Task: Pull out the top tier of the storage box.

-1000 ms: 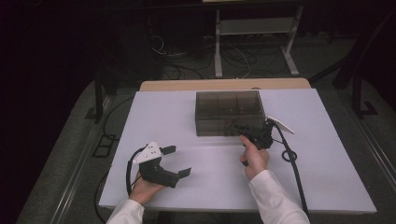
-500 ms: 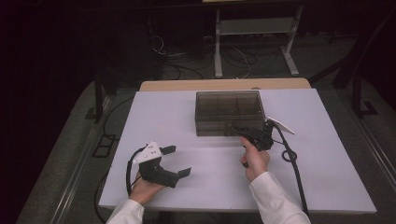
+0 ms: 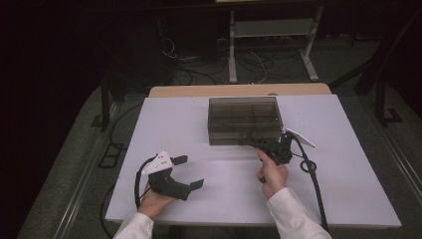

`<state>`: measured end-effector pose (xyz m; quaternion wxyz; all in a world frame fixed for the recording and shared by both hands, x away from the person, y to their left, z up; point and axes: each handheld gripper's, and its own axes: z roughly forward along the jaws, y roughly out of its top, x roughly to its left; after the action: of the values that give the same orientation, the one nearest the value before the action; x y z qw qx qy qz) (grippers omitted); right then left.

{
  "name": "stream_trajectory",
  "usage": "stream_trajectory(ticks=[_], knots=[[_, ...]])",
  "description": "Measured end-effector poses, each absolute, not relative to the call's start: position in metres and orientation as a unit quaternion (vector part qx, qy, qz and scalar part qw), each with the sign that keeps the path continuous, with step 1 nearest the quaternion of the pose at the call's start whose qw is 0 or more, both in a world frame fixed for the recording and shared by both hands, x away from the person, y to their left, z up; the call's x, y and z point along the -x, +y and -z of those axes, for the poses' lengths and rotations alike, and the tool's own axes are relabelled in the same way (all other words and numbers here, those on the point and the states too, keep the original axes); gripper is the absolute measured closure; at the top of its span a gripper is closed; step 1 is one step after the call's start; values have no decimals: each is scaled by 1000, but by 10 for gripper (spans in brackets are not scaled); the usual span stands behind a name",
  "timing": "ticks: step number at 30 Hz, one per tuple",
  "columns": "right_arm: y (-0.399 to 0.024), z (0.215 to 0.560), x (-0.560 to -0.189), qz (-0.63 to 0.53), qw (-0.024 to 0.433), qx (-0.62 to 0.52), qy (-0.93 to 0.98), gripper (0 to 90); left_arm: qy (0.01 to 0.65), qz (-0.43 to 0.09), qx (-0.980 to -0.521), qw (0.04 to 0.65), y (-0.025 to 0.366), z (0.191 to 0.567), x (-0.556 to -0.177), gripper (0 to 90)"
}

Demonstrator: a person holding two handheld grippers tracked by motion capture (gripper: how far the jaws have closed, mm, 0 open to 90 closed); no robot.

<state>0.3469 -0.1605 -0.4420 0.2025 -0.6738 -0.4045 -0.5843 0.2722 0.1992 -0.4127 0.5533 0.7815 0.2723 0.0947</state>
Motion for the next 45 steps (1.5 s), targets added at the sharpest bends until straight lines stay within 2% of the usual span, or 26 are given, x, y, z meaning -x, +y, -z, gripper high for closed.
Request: stream_trajectory(ticks=[11,16,22,37,45], knots=[[-159,441,-344,582,198,671,-414,796,272,-95,-781,554,199,413,-272,0],[-161,440,-343,577,179,668,-435,703,272,-95,-782,553,199,413,-272,0],[-164,437,-339,571,163,664,-453,655,273,-95,-781,553,199,413,-272,0],[-167,432,-333,564,146,656,-480,605,273,-95,-782,553,199,413,-272,0],[-171,428,-329,557,120,649,-504,596,273,-94,-781,553,199,413,-272,0]])
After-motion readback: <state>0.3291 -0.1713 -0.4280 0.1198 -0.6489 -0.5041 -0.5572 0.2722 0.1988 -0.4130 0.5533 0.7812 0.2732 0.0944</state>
